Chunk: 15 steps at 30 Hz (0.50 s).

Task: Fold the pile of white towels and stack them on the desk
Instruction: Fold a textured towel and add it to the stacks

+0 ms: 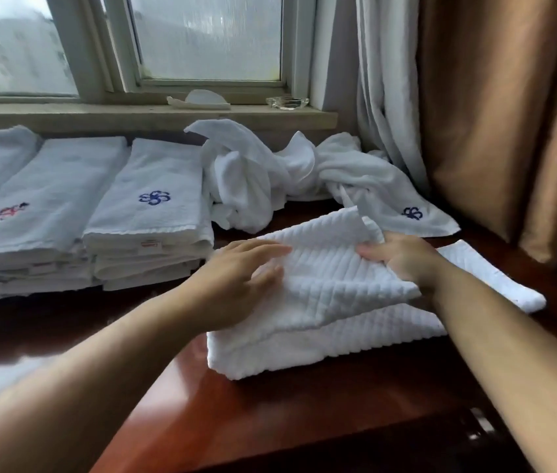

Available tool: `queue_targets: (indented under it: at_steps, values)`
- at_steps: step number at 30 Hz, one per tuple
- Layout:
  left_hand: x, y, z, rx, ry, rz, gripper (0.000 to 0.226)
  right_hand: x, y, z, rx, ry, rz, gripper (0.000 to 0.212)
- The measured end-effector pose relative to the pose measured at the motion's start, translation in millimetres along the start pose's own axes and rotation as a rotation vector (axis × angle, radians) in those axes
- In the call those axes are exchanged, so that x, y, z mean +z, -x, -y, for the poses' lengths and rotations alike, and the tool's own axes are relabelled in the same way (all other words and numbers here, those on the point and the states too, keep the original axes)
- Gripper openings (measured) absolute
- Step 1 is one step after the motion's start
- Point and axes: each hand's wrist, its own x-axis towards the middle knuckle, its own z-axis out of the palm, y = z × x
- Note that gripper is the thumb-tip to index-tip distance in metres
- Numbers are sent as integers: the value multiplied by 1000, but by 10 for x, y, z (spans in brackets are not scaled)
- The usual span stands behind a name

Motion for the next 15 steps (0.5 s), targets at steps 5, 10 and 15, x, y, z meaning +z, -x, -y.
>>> queue_targets:
  at_steps: [5, 10, 15]
  values:
    - [359, -385, -257, 56, -172, 173, 54, -1062, -162, -5, 27, 700, -220, 12]
    - [821, -626, -438, 55, -336, 354, 81, -1372, -329, -240, 218, 833, -264, 32]
    - [875, -897, -532, 74, -262, 310, 76, -1428, -413, -325, 130, 588, -386, 24]
